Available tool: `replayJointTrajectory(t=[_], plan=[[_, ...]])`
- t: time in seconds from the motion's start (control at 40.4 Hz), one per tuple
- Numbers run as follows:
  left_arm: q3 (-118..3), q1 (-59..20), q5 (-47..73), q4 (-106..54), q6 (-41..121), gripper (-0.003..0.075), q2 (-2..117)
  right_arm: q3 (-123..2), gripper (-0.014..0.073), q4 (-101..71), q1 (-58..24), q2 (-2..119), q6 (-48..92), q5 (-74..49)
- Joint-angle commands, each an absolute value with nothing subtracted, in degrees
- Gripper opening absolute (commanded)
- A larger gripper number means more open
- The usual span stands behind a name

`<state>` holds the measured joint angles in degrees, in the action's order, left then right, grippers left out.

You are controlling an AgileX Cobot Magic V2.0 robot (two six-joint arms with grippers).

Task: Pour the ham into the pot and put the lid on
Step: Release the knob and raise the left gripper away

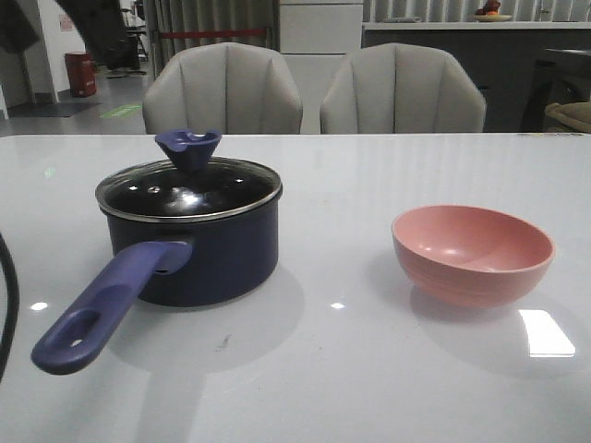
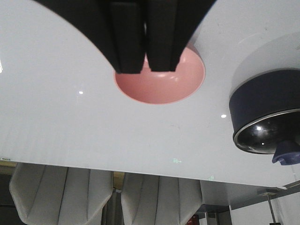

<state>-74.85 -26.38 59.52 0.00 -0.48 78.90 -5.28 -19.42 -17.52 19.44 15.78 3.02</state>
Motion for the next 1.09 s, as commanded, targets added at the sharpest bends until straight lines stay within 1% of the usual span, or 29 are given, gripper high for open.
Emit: replayJointTrajectory(t=[0.0,0.322,0.52,0.619,0.693,0.792,0.817,0.891,0.941,0.966,1.015,1.065], plan=[[-70.4,-26.2,55.1,0.8,-0.5,0.0571,71.5,-6.8,0.0155,-19.2,-17.7,19.7,16.2,7.8],[-49.5,-26.2,47.0,1.6,-0.5,0.0571,49.9,-6.8,0.0155,-19.2,-17.7,19.7,16.2,7.8],[-36.9,-26.2,36.7,0.7,-0.5,0.0570,33.8,-6.8,0.0155,-19.2,-17.7,19.7,16.2,7.8],[-30.9,-26.2,31.0,0.6,-0.5,0.0547,25.4,-6.8,0.0155,-19.2,-17.7,19.7,16.2,7.8],[-27.5,-26.2,27.3,0.5,-0.5,0.0513,20.8,-6.8,0.0155,-19.2,-17.7,19.7,16.2,7.8],[-23.9,-26.2,23.6,0.5,-0.5,0.0410,16.2,-6.8,0.0155,-19.2,-17.7,19.7,16.2,7.8],[-23.1,-26.2,22.8,0.0,-0.5,0.0352,15.1,-6.8,0.0155,-19.2,-17.7,19.7,16.2,7.8],[-21.8,-26.2,21.4,-0.6,-0.5,0.0216,13.6,-6.8,0.0155,-19.2,-17.7,19.7,16.2,7.8],[-21.5,-26.2,21.0,-1.0,-0.5,0.0106,13.2,-6.8,0.0155,-19.2,-17.7,19.7,16.2,7.8],[-21.5,-26.2,21.0,-0.8,-0.5,0.0103,13.2,-6.8,0.0155,-19.2,-17.7,19.7,16.2,7.8],[-21.5,-26.2,21.0,-0.8,-0.5,0.0129,13.2,-6.8,0.0155,-19.2,-17.7,19.7,16.2,7.8],[-21.5,-26.2,21.2,-0.8,-0.5,0.0120,13.2,-6.8,0.0155,-19.2,-17.7,19.7,16.2,7.8]])
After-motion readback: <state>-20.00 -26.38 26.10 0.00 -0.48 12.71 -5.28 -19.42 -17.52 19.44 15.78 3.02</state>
